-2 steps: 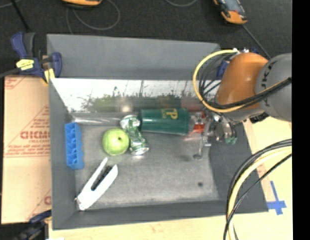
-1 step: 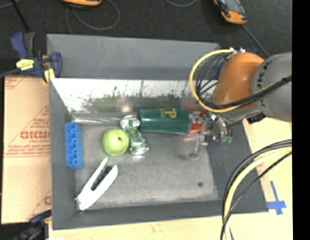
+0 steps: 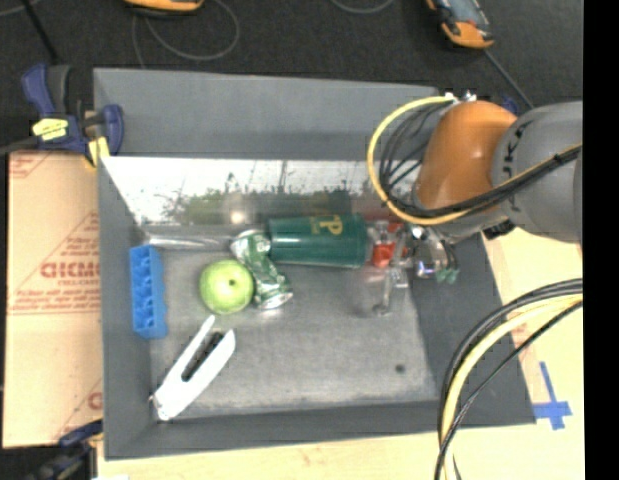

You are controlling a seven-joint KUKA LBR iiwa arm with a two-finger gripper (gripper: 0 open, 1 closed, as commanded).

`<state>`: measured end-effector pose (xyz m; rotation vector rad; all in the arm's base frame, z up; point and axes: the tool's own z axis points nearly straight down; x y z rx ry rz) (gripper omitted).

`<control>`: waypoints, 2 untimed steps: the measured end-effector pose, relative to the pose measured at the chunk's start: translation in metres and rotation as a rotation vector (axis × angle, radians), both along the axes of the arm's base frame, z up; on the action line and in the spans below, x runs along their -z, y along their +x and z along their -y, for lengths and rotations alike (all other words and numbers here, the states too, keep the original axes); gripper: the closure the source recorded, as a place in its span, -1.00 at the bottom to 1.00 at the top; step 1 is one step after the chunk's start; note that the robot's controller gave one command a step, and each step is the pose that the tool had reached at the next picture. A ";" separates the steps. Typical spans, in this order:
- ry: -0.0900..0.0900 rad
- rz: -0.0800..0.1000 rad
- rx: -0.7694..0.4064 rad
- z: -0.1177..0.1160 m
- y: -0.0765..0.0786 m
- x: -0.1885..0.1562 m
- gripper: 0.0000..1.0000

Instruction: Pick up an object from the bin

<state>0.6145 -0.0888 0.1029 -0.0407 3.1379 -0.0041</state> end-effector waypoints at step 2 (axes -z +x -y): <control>0.002 0.001 0.257 -0.038 0.031 0.032 1.00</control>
Offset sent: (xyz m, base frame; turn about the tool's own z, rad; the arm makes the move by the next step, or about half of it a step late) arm 0.0298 0.0389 -0.0329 0.2611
